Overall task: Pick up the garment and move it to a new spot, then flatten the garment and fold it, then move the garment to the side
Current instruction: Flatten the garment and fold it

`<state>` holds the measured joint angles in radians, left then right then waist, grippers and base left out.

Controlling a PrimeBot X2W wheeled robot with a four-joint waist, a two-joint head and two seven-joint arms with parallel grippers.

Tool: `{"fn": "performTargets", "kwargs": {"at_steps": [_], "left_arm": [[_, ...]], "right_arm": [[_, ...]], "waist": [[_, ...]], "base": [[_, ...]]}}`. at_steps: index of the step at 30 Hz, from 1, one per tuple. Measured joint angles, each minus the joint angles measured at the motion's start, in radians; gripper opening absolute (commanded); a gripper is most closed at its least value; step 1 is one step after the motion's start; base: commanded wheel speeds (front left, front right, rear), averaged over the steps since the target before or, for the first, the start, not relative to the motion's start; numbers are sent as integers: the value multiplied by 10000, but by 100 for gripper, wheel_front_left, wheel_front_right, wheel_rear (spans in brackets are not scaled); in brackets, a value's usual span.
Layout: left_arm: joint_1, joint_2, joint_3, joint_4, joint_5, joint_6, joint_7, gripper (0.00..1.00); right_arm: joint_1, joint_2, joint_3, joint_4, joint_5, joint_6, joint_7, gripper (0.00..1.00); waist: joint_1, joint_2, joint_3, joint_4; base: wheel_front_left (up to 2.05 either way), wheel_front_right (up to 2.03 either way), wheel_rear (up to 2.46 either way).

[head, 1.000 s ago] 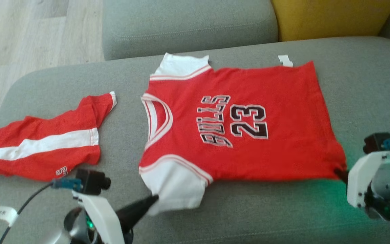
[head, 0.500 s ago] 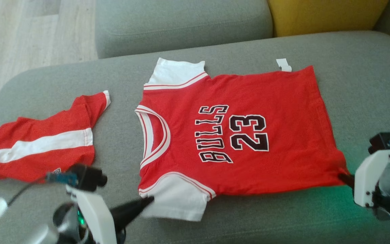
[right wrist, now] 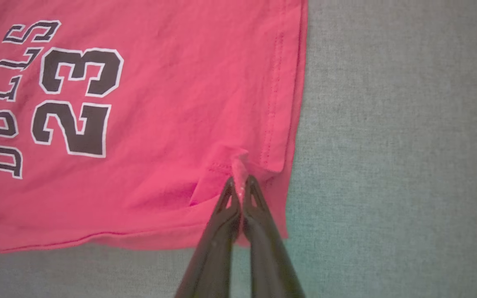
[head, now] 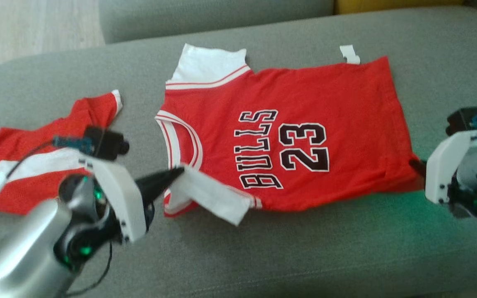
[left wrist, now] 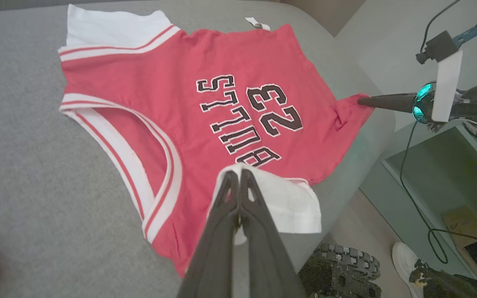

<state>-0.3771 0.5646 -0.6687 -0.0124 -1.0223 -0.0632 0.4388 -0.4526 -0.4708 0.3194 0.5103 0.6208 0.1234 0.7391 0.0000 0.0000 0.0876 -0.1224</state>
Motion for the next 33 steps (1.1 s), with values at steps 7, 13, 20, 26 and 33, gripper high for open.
{"fn": "performTargets", "kwargs": {"at_steps": [7,13,20,26,33], "left_arm": [[-1227,-366,-58,1371,477,-270,-161,0],[-1949,-696,-268,2433,798,-483,-533,0],[-2598,-915,-370,3457,905,-573,-947,0],[-3093,-1246,-616,4355,1262,-594,-1262,0],[-3538,-1528,-646,5264,1914,-240,-2073,100]], "right_arm": [[-634,257,151,535,-359,0,-207,0],[-1173,548,276,1135,-514,0,-746,0],[-1589,698,345,1710,-587,0,-1628,0],[-1955,890,535,2178,-591,0,-2209,53],[-2191,965,495,2575,-702,0,-3254,100]], "waist": [[0,0,550,-86],[0,0,897,-139],[0,0,1148,-206],[0,0,1341,-286],[0,0,1408,-310]], "base": [[0,0,0],[0,0,0],[0,0,0],[0,0,0],[0,0,0]]}}
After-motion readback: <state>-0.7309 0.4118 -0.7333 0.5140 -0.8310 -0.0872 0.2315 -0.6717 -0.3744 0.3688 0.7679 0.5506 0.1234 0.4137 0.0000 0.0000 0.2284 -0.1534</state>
